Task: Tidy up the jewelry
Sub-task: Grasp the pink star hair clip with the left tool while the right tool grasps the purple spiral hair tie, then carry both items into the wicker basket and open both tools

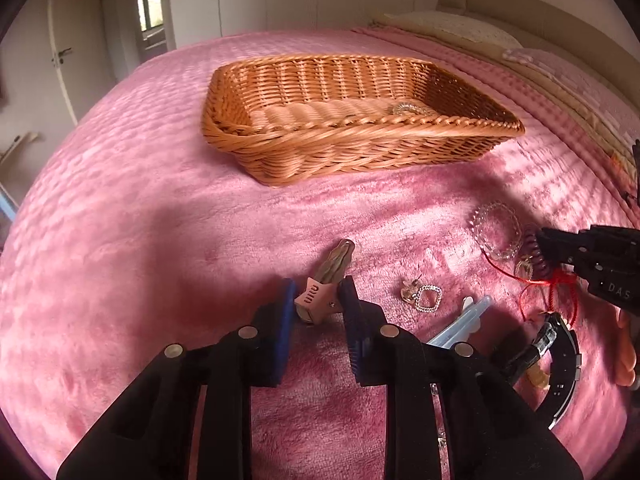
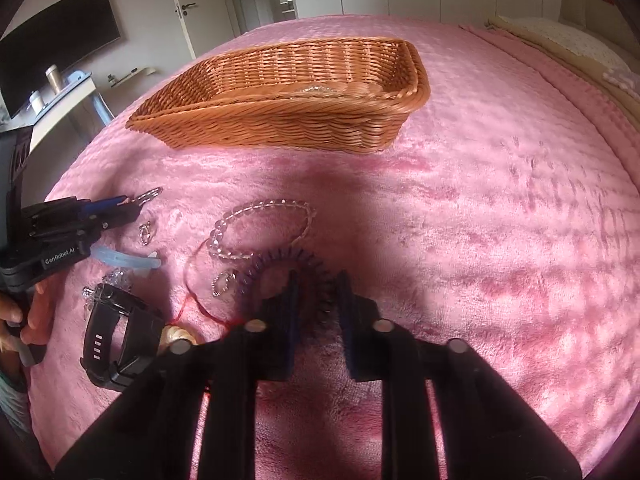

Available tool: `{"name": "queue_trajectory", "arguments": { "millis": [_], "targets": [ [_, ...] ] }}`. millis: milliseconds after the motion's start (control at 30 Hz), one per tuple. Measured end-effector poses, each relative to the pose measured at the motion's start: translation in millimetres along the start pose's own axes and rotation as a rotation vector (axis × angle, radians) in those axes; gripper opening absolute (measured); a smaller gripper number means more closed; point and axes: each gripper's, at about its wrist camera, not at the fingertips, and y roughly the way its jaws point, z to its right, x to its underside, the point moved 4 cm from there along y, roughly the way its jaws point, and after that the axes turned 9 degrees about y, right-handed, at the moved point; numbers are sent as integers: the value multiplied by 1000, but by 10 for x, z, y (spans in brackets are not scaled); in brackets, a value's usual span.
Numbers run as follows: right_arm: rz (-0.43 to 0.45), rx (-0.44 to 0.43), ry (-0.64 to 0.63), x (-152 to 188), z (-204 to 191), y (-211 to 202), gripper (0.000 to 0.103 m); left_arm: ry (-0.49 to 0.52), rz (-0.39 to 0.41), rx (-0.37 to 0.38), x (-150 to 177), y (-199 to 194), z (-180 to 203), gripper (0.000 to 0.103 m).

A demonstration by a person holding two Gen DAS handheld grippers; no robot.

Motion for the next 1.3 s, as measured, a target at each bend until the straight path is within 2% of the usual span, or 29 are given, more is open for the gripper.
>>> {"name": "queue_trajectory", "arguments": {
  "millis": [167,400,600,800,933,1100,1200,1300],
  "targets": [
    [15,1,0,-1,-1,-23,9,-37,42,5,28,-82,-43,21],
    [94,-32,37,-67,69,-190,9,-85,106,13,30,-216,-102,21],
    [212,-80,73,-146,125,-451,9,-97,146,22,8,-310,-102,21],
    [288,-81,73,-207,112,-644,9,-113,218,40,-81,-554,-63,21],
    [346,-72,60,-398,49,-859,9,-107,270,32,-288,-785,-4,21],
    [395,-47,28,-875,-96,-1034,9,-129,334,34,-721,-1007,2,21],
    [411,-32,12,-1165,-162,-1022,9,-143,365,19,-1020,-1018,-23,21],
    [394,-37,23,-1388,-168,-904,9,-166,355,-1,-1254,-901,-56,21]
  ]
}}
